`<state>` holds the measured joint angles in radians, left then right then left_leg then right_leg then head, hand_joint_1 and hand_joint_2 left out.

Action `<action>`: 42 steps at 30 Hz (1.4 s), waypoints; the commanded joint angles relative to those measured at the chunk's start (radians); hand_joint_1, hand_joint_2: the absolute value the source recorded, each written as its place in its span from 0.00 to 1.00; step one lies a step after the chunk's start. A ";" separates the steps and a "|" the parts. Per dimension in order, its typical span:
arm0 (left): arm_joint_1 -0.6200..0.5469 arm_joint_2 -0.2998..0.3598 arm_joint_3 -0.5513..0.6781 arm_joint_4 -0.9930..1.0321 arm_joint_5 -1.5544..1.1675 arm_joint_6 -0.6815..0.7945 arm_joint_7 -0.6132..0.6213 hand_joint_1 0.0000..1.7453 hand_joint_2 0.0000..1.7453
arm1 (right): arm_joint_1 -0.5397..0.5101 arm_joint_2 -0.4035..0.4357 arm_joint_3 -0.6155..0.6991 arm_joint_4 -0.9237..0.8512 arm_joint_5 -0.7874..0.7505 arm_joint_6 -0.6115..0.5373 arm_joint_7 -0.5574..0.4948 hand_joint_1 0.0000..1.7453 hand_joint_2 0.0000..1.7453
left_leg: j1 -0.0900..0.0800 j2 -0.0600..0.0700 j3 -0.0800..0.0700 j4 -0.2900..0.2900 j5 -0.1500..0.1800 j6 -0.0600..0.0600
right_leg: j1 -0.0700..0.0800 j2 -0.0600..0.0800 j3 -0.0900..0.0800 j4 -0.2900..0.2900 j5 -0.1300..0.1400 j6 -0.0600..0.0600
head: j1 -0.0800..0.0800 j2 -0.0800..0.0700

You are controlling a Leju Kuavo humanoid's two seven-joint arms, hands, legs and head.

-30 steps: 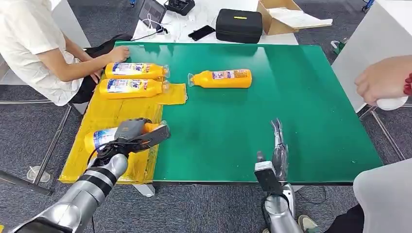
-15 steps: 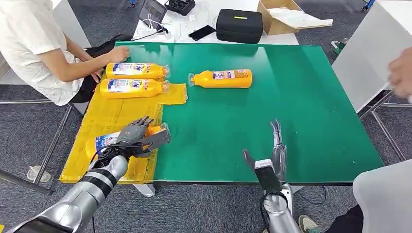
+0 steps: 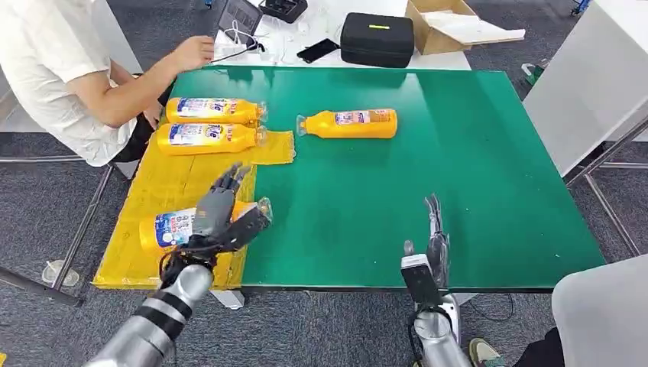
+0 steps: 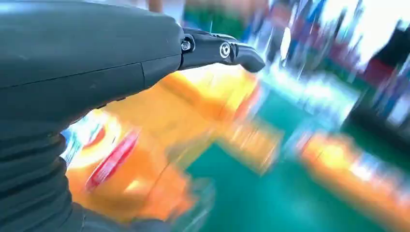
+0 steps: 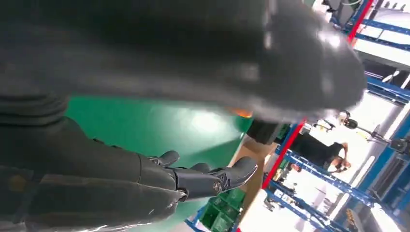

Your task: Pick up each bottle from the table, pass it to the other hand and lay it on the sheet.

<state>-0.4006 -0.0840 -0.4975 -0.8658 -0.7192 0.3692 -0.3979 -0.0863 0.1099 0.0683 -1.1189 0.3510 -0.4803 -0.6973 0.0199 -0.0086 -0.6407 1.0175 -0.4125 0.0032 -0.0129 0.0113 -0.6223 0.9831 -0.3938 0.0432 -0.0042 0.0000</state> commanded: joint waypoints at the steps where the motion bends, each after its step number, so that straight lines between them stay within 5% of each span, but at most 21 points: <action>1: 0.066 -0.015 -0.120 -0.126 -0.098 0.210 0.018 0.00 1.00 | -0.026 0.001 0.005 0.060 0.005 -0.007 -0.001 0.00 0.00 | 0.000 0.001 0.003 -0.001 -0.001 0.001 | 0.000 0.000 0.003 -0.001 -0.001 -0.001 | 0.000 0.000; 7: 0.090 -0.014 -0.123 -0.189 -0.065 0.222 -0.028 0.00 1.00 | -0.030 -0.005 0.007 0.066 0.044 -0.041 -0.001 0.00 0.00 | 0.000 0.001 0.002 -0.001 0.000 0.001 | 0.000 0.000 0.002 0.000 0.000 -0.001 | 0.000 0.000; 8: 0.126 -0.025 -0.113 -0.252 0.046 0.171 -0.085 0.00 1.00 | -0.045 -0.035 0.049 0.114 0.212 -0.164 0.049 0.00 0.00 | 0.000 0.002 0.004 0.000 -0.001 0.001 | 0.001 0.000 0.003 0.000 -0.001 -0.002 | 0.000 0.000; 11: 0.217 -0.086 -0.099 -0.362 0.301 0.033 -0.101 0.00 1.00 | -0.086 -0.100 0.087 0.190 0.383 -0.162 0.202 0.00 0.00 | -0.001 0.003 0.008 0.000 -0.003 0.002 | 0.000 0.000 0.007 -0.001 -0.003 -0.002 | 0.000 0.000; 21: 0.206 -0.134 -0.234 -0.266 0.645 0.003 -0.040 0.00 1.00 | -0.256 -0.144 0.148 0.395 0.509 -0.138 0.300 0.00 0.00 | -0.002 0.001 0.001 -0.001 -0.001 0.001 | -0.001 0.001 0.001 -0.001 0.000 -0.001 | 0.000 0.000; 36: 0.195 -0.112 -0.258 -0.292 0.745 0.029 -0.025 0.00 1.00 | -0.280 -0.147 0.236 0.407 0.568 -0.141 0.333 0.00 0.00 | -0.002 0.002 0.007 0.000 -0.002 0.003 | -0.001 0.000 0.006 0.000 -0.002 -0.002 | 0.000 0.000; 42: 0.176 -0.123 -0.264 -0.274 0.777 -0.003 0.016 0.00 1.00 | -0.362 -0.166 0.298 0.477 0.621 -0.013 0.450 0.00 0.00 | -0.002 0.002 0.002 0.000 0.000 0.002 | -0.001 0.000 0.002 0.000 0.000 -0.001 | 0.000 0.000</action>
<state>-0.1682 -0.2239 -0.7191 -1.1913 0.0255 0.3952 -0.4208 -0.3233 -0.0240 0.2623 -0.7802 0.9379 -0.5999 -0.3333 0.0186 -0.0090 -0.6426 1.0175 -0.4122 0.0045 -0.0138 0.0109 -0.6238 0.9828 -0.3933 0.0436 -0.0042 0.0000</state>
